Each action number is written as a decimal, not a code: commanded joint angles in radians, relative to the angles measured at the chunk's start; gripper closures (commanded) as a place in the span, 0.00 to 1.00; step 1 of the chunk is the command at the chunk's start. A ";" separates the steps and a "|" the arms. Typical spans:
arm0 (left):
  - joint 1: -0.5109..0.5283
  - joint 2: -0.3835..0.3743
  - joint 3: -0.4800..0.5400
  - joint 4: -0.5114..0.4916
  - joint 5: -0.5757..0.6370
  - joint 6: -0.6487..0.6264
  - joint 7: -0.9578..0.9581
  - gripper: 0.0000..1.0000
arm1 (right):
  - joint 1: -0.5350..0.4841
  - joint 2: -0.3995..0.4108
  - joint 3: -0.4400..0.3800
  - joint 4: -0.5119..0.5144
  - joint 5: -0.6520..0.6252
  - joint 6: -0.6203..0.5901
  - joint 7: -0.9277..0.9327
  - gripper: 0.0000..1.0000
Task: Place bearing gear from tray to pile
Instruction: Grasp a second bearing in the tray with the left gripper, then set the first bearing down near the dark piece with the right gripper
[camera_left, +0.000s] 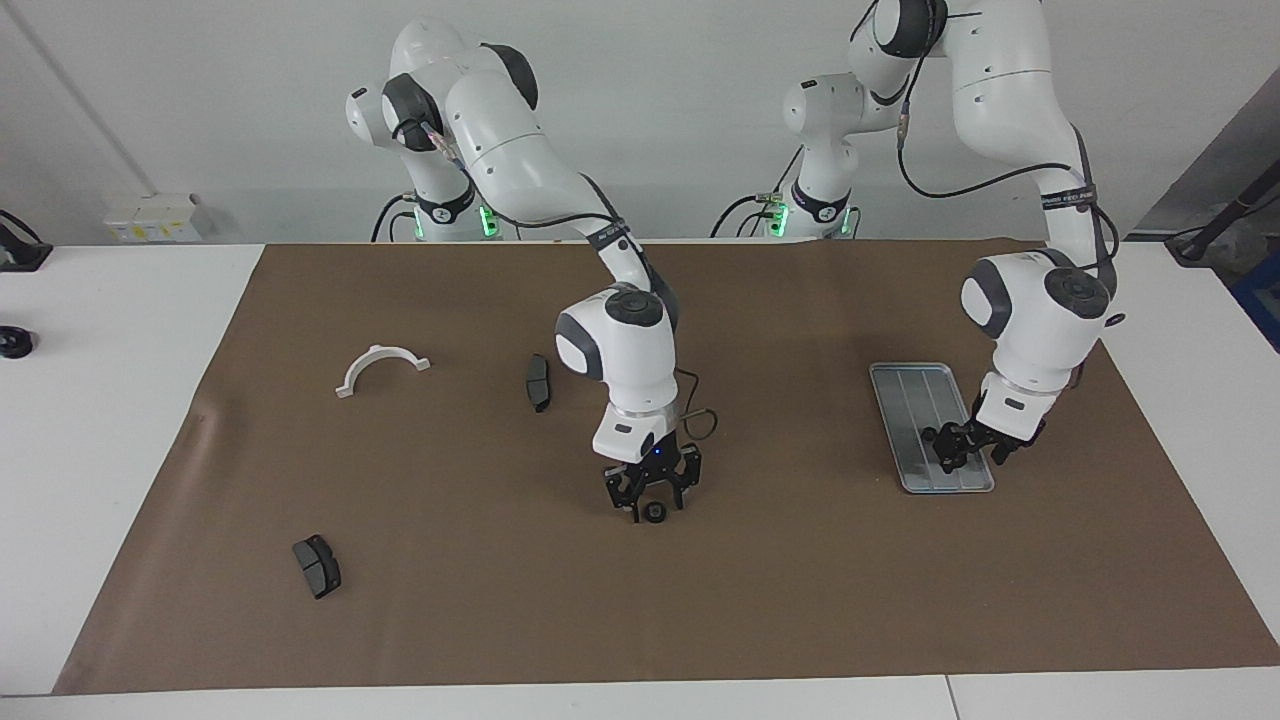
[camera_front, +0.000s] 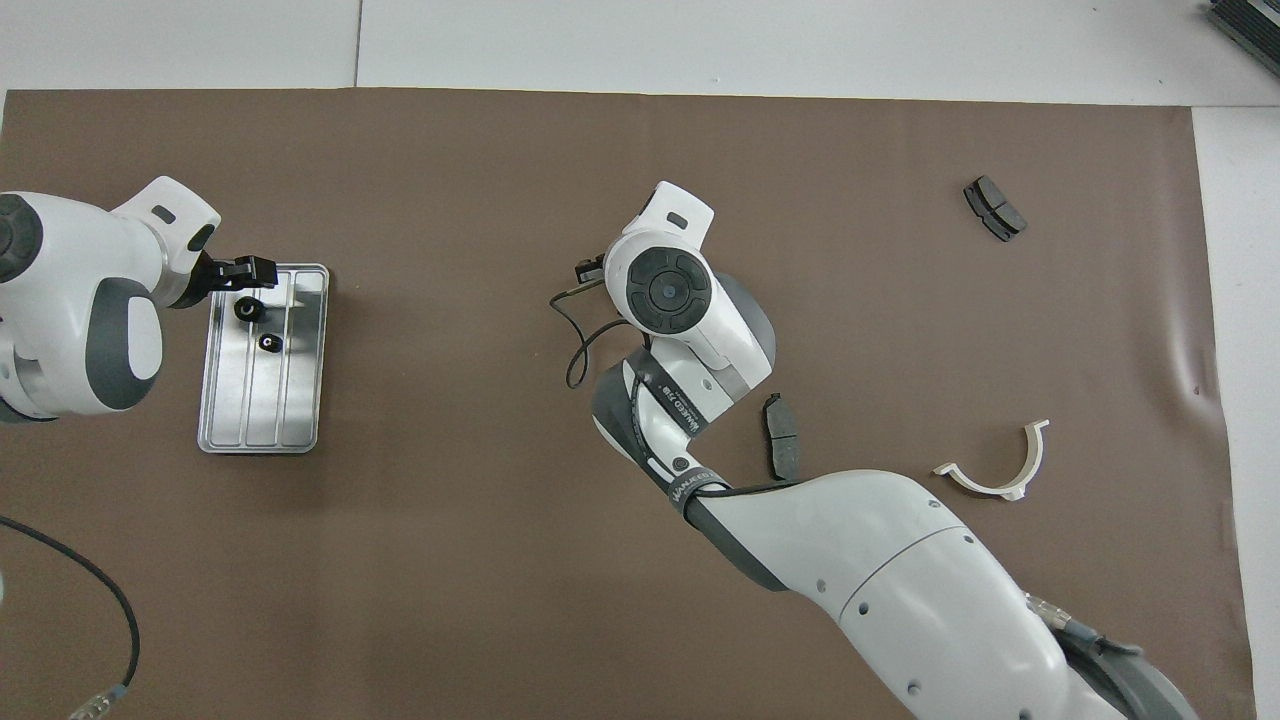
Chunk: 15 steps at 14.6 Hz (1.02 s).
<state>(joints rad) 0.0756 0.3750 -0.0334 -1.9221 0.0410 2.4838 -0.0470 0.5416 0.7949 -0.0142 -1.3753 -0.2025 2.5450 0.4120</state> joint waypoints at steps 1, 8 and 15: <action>0.012 -0.013 -0.010 -0.061 -0.023 0.061 0.019 0.21 | -0.005 0.010 0.005 0.016 -0.025 -0.002 0.010 0.62; 0.015 -0.021 -0.008 -0.081 -0.023 0.050 0.019 0.61 | -0.045 -0.061 0.005 0.027 -0.012 -0.130 0.007 1.00; -0.003 -0.090 -0.011 -0.045 -0.021 0.021 0.013 1.00 | -0.259 -0.348 0.007 -0.241 -0.005 -0.275 -0.224 1.00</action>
<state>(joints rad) 0.0764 0.3468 -0.0367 -1.9624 0.0354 2.5250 -0.0470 0.3537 0.5867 -0.0262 -1.4186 -0.2025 2.2544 0.2817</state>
